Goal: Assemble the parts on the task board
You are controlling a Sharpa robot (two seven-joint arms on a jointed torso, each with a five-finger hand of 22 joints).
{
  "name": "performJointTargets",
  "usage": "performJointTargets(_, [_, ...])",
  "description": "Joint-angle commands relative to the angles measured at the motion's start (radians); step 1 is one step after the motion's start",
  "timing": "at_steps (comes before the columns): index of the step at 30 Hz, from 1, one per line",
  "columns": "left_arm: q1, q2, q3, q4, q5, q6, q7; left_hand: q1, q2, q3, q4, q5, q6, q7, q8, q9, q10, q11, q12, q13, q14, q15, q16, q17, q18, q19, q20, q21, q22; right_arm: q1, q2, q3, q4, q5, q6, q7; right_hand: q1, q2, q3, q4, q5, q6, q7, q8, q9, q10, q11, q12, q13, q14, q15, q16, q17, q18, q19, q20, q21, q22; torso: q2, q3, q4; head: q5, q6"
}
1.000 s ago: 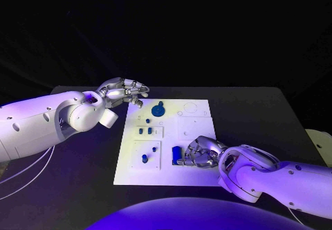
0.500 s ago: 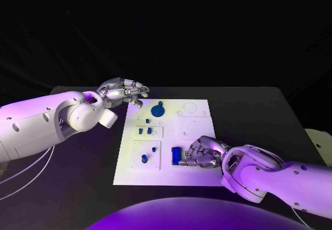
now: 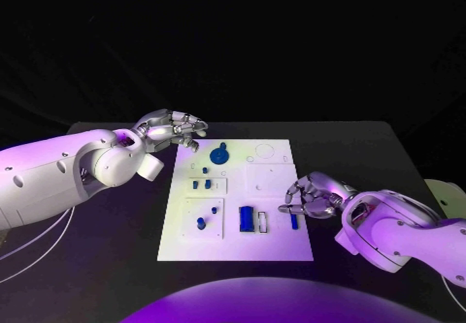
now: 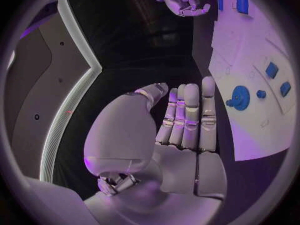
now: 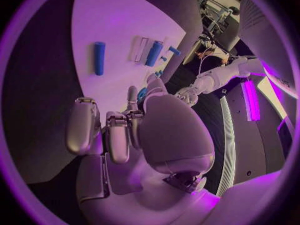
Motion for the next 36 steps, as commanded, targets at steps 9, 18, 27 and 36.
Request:
performJointTargets(9, [0.001, 0.0, 0.001, 0.01, -0.001, 0.005, 0.036, -0.009, -0.001, 0.002, 0.005, 0.003, -0.007, -0.002, 0.003, 0.001, -0.008, -0.003, 0.007, -0.001, -0.004, 0.0, -0.003, 0.0, 0.01, 0.006, -0.002, -0.005, -0.001, -0.025, -0.046, -0.009, -0.017, -0.132, 0.011, -0.082, -0.018, 0.007, -0.036, 0.0, -0.019, 0.024, 0.015, -0.046, -0.056, 0.015, 0.015, -0.025, 0.136, 0.106, 0.014, 0.006, 0.264, 0.004, 0.015, 0.017, -0.008, 0.174, 0.0, -0.0008, -0.0003, -0.014, 0.0])
performJointTargets(18, [0.001, 0.001, 0.001, 0.013, -0.001, 0.043, 0.041, -0.009, -0.003, 0.001, 0.005, 0.003, -0.007, -0.002, 0.004, 0.002, -0.008, -0.002, 0.006, -0.001, -0.005, 0.0, -0.004, 0.0, 0.01, 0.006, -0.001, -0.006, -0.001, -0.054, -0.034, -0.011, -0.028, -0.187, 0.015, -0.119, -0.026, 0.009, -0.056, 0.001, -0.003, 0.067, 0.004, -0.038, -0.061, 0.014, 0.006, -0.03, 0.133, 0.106, 0.008, 0.006, 0.264, 0.004, 0.017, 0.014, -0.002, 0.175, 0.002, 0.0003, 0.0028, -0.012, 0.0])
performJointTargets(27, [0.001, 0.0, 0.001, 0.015, -0.002, 0.077, 0.046, -0.009, -0.007, -0.001, 0.005, 0.003, -0.007, -0.002, 0.005, 0.003, -0.011, -0.001, 0.005, -0.002, -0.008, 0.001, -0.005, 0.0, 0.009, 0.005, -0.001, -0.009, -0.002, -0.064, 0.005, -0.011, -0.053, -0.192, 0.034, -0.137, -0.033, 0.01, -0.061, 0.002, -0.004, 0.07, 0.003, -0.037, -0.061, 0.012, 0.005, -0.033, 0.13, 0.106, 0.007, 0.006, 0.264, 0.005, 0.016, 0.013, -0.006, 0.175, 0.002, 0.0005, 0.0033, -0.011, 0.0])
performJointTargets(36, [0.001, -0.002, 0.001, 0.016, -0.003, 0.079, 0.047, -0.01, -0.008, -0.002, 0.005, 0.003, -0.008, -0.001, 0.005, 0.003, -0.012, -0.001, 0.005, -0.002, -0.008, 0.001, -0.005, 0.0, 0.009, 0.005, -0.001, -0.009, -0.002, -0.077, 0.035, -0.012, -0.072, -0.198, 0.06, -0.146, -0.036, 0.01, -0.064, 0.002, -0.007, 0.07, 0.002, -0.038, -0.062, 0.012, 0.005, -0.032, 0.131, 0.106, 0.007, 0.006, 0.264, 0.004, 0.017, 0.013, -0.005, 0.175, 0.001, 0.0005, 0.0009, -0.008, 0.0])
